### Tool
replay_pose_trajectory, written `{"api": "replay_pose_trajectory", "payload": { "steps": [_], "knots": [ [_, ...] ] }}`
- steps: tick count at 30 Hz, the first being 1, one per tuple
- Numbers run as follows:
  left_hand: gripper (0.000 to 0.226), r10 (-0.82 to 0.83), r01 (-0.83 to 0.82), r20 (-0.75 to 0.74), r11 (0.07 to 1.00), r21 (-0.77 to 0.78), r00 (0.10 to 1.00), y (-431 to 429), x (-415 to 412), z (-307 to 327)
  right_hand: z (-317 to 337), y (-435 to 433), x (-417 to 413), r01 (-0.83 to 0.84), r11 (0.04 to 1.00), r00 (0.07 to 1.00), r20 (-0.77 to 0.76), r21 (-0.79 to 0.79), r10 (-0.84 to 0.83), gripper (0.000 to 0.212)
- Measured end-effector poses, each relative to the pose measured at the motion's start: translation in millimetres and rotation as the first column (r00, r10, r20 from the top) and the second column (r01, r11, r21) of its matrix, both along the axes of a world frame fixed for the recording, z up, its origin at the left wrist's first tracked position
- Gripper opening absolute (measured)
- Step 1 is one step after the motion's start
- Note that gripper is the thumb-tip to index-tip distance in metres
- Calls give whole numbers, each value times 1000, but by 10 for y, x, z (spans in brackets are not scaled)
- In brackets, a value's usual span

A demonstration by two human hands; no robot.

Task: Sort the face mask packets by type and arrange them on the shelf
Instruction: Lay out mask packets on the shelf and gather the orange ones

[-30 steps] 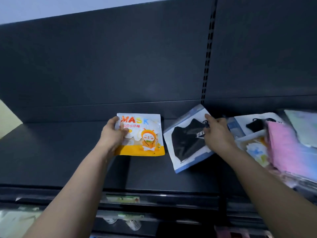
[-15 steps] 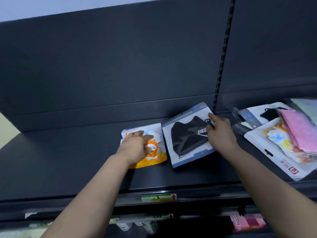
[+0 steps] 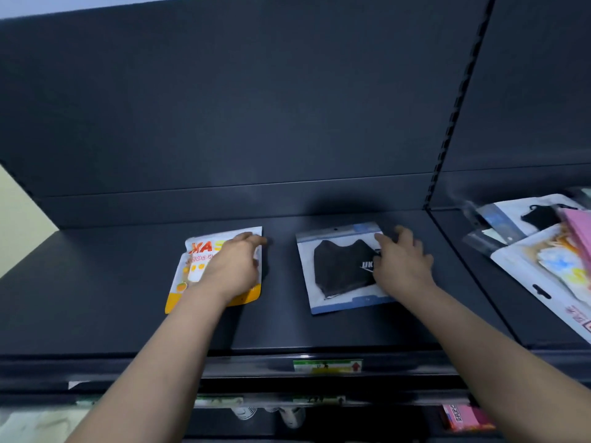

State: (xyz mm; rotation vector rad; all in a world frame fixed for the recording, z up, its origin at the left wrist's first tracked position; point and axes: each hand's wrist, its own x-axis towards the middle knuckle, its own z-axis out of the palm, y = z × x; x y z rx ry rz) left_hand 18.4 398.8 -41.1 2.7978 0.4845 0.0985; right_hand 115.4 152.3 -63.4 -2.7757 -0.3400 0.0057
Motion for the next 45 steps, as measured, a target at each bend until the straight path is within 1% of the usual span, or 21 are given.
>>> {"api": "replay_pose_trajectory", "payload": {
  "steps": [1, 3, 5, 7, 9, 12, 17, 20, 22, 25, 27, 29, 31, 33, 35, 37, 39, 41, 43, 45],
  "knots": [
    [53, -50, 51, 22, 998, -23, 999, -59, 28, 3, -16, 5, -16, -82, 996, 996, 30, -30, 83, 44],
    [51, -127, 128, 33, 991, -44, 991, -166, 91, 16, -57, 35, -51, -274, 957, 959, 48, -90, 279, 41],
    [49, -159, 161, 39, 985, -62, 987, -274, 178, 27, -96, 51, -71, -369, 917, 926, 27, -148, 377, 40],
    [46, -166, 170, 53, 982, -82, 985, -402, 277, 53, -72, 15, -61, -362, 924, 929, 35, -125, 369, 39],
    [44, -209, 216, 76, 972, -98, 975, -559, 389, 77, -19, -88, -43, -325, 939, 935, 110, -109, 336, 37],
    [41, -270, 283, 103, 948, -146, 957, -884, 558, 76, 65, -411, 2, -265, 945, 937, 180, -191, 299, 35],
    [39, -356, 370, 104, 902, -221, 929, -1564, 893, 65, 204, -1285, 88, -42, 975, 962, 254, -216, 98, 38],
    [36, -382, 404, 132, 867, -292, 915, -2019, 1101, 88, 232, -1803, 131, 49, 977, 971, 239, -208, 2, 43],
    [34, -385, 411, 146, 841, -350, 911, -2321, 1202, 114, 239, -2087, 164, 89, 974, 973, 228, -208, -40, 43],
    [32, -400, 432, 163, 816, -384, 902, -2780, 1354, 133, 259, -2480, 243, 146, 966, 966, 242, -213, -93, 45],
    [32, -393, 425, 163, 813, -398, 905, -3029, 1444, 127, 282, -2691, 309, 172, 960, 969, 211, -223, -125, 48],
    [34, -376, 405, 153, 822, -400, 914, -3260, 1523, 112, 274, -2875, 380, 170, 956, 975, 185, -239, -127, 46],
    [34, -367, 393, 141, 836, -382, 919, -3446, 1586, 111, 221, -2993, 443, 128, 964, 982, 168, -233, -89, 41],
    [34, -358, 381, 132, 848, -369, 924, -3559, 1632, 118, 166, -3022, 491, 52, 978, 987, 157, -201, -20, 32],
    [35, -333, 351, 111, 872, -342, 936, -3621, 1664, 111, 113, -3026, 542, -46, 982, 980, 184, -184, 81, 27],
    [36, -288, 299, 83, 901, -315, 954, -3606, 1681, 101, 95, -3017, 582, -152, 981, 961, 213, -119, 175, 29],
    [37, -235, 241, 54, 923, -301, 970, -3569, 1696, 101, 107, -3043, 625, -207, 977, 949, 233, -43, 211, 30],
    [38, -198, 200, 37, 934, -297, 979, -3564, 1704, 112, 113, -3108, 687, -191, 980, 944, 262, -60, 200, 30],
    [35, -176, 178, 35, 935, -306, 984, -3627, 1711, 140, 111, -3208, 758, -143, 979, 947, 269, -143, 178, 29],
    [31, -173, 172, 28, 929, -328, 985, -3767, 1722, 148, 103, -3329, 816, -71, 973, 961, 245, -218, 125, 28]
  ]
}}
